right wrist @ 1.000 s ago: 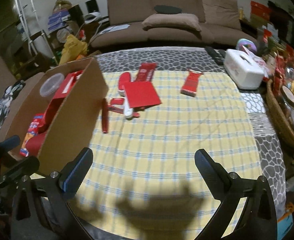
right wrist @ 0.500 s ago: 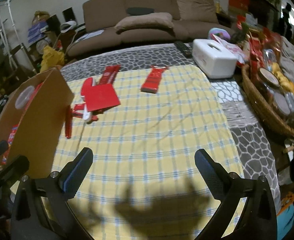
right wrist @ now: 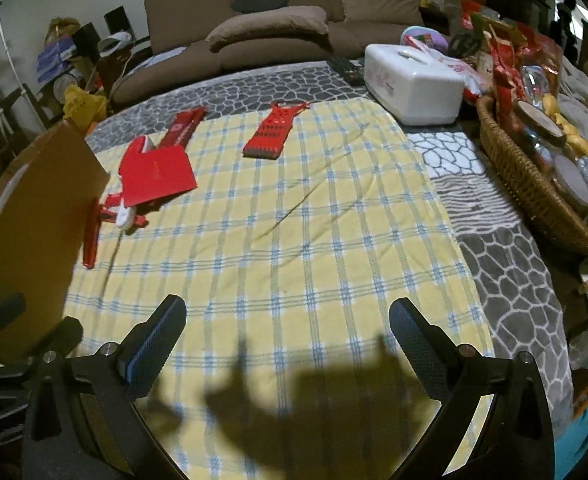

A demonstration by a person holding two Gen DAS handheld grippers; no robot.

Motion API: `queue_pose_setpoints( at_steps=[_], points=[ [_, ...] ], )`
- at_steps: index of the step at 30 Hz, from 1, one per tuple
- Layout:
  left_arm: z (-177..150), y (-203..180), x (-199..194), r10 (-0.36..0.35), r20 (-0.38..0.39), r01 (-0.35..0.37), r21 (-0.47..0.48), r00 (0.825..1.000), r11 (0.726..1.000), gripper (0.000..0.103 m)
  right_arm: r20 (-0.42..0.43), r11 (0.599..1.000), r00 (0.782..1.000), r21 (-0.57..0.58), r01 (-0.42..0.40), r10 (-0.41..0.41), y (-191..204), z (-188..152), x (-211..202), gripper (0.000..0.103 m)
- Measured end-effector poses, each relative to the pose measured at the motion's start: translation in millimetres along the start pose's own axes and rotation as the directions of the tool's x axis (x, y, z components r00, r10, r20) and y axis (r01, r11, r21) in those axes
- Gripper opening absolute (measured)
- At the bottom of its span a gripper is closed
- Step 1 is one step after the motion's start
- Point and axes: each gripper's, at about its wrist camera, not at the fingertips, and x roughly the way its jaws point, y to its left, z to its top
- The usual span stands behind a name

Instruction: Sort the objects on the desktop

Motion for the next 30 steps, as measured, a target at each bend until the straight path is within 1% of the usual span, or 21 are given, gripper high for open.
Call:
queue_pose_setpoints(
  at_steps=[3,5,11,15,20,25,27,30],
  points=[
    [-1.6,-0.5,19.9,-0.003,-0.019,0.002,-0.011,1.0,1.0,0.103,0.012,1.0,1.0,-0.019,0.007,-0.006,1.7,0.2,13.3,0.103],
    [-2.1,0.5,29.8,0.008,-0.022,-0.008,-0.013,1.0,1.0,0.103,0.014,0.999,1.0,-0.038,0.016,-0.016,3.7,0.8,21.6,0.103],
    [-0.2,7.8,58.2,0.017,-0.057,-0.02,-0.047,0.998,0.999,0.103,0.01,0.996,1.0,-0.086,0.01,-0.009,8.9,1.7,45.5,0.103],
    [0.7,8.3,69.9,0.034,-0.06,-0.036,-0.038,0.998,0.999,0.103,-0.003,0.997,1.0,-0.073,-0.009,0.008,8.0,-1.1,59.7,0.103],
    [-0.4,8.6,88.1,0.05,-0.077,-0.053,-0.04,0.996,0.998,0.103,-0.008,0.998,1.0,-0.065,-0.007,0.007,3.3,-3.0,68.3,0.103],
    [-2.2,8.4,95.5,0.058,-0.063,-0.061,-0.048,0.996,0.997,0.103,-0.009,0.998,1.0,-0.06,-0.008,0.007,1.1,-5.2,74.1,0.103],
    [-2.0,7.4,96.6,0.064,-0.053,-0.067,-0.042,0.997,0.997,0.103,0.0,0.997,1.0,-0.071,-0.013,0.013,3.6,-5.9,74.9,0.103],
    [-1.5,7.9,98.1,0.068,-0.042,-0.07,-0.048,0.997,0.996,0.103,-0.012,0.995,1.0,-0.101,-0.016,0.015,11.1,-9.4,79.5,0.103]
  ],
)
